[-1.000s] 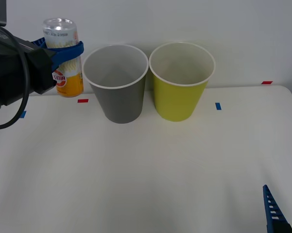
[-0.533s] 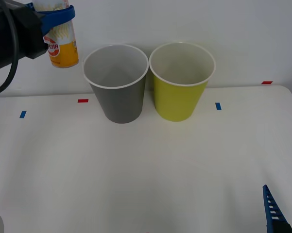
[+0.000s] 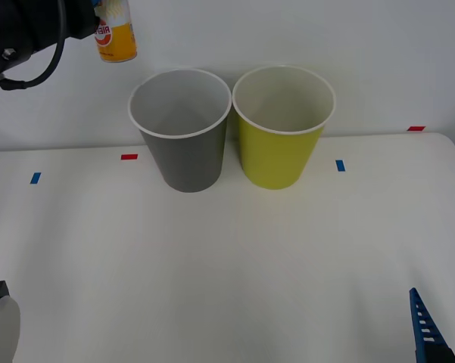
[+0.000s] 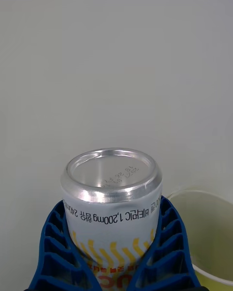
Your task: Put cans in the gray bin and PET bottles in the light green bin.
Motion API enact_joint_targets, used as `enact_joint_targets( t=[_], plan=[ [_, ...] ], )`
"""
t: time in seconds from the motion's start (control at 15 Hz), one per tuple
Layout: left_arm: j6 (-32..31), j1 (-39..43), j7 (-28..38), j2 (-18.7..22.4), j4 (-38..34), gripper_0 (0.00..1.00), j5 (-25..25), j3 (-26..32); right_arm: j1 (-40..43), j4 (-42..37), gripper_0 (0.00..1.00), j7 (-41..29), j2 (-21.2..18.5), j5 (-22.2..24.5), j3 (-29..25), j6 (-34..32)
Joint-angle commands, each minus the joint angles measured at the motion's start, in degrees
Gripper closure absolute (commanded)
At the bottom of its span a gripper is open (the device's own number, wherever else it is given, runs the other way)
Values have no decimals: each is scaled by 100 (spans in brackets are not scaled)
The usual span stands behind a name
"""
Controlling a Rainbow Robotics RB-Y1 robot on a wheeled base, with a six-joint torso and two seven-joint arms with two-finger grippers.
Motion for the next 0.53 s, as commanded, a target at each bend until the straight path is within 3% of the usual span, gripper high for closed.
enact_joint_targets(
  t=[0.07,0.27,0.53],
  plan=[
    [-600,-131,-158,-17,575,100,-143,-464,0,0,0,0,0,0,0,0],
    [-1154,-158,-211,-17,918,100,-512,-973,0,0,0,0,0,0,0,0],
    [-1751,-158,-220,-96,1296,100,-573,-1334,0,0,0,0,0,0,0,0]
  ],
)
